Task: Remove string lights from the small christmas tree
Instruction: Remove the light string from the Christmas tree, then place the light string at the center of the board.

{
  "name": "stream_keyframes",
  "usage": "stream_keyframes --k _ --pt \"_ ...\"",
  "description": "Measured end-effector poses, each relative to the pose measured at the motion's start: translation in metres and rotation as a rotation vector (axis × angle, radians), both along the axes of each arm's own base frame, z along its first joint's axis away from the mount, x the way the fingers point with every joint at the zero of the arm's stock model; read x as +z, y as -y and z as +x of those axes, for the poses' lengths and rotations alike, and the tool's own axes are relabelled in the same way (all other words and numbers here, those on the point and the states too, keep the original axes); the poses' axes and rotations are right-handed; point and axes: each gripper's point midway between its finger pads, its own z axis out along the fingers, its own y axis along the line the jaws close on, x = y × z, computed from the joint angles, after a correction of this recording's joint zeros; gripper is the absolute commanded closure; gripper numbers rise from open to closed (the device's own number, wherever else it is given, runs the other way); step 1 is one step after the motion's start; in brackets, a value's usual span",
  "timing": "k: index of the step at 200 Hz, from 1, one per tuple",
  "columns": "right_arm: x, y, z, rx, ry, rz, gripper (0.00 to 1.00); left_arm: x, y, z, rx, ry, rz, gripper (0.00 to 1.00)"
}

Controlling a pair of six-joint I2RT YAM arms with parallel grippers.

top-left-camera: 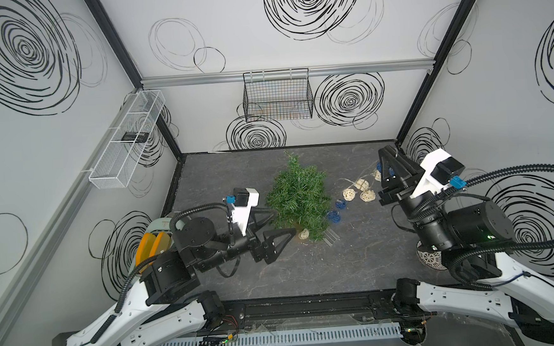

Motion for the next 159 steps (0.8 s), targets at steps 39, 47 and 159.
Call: stream_keyframes --k 39,47,159 --pt "0.018 0.048 0.027 -0.223 -0.008 0.055 1.00 0.002 -0.008 0.005 0.050 0.010 -0.001 0.04" --pt "0.017 0.059 0.032 -0.266 -0.013 0.068 1.00 0.002 -0.010 0.005 0.056 0.012 -0.002 0.04" --pt "-0.034 0.160 0.109 -0.532 -0.171 0.231 1.00 0.009 -0.028 0.006 0.116 0.052 -0.012 0.04"
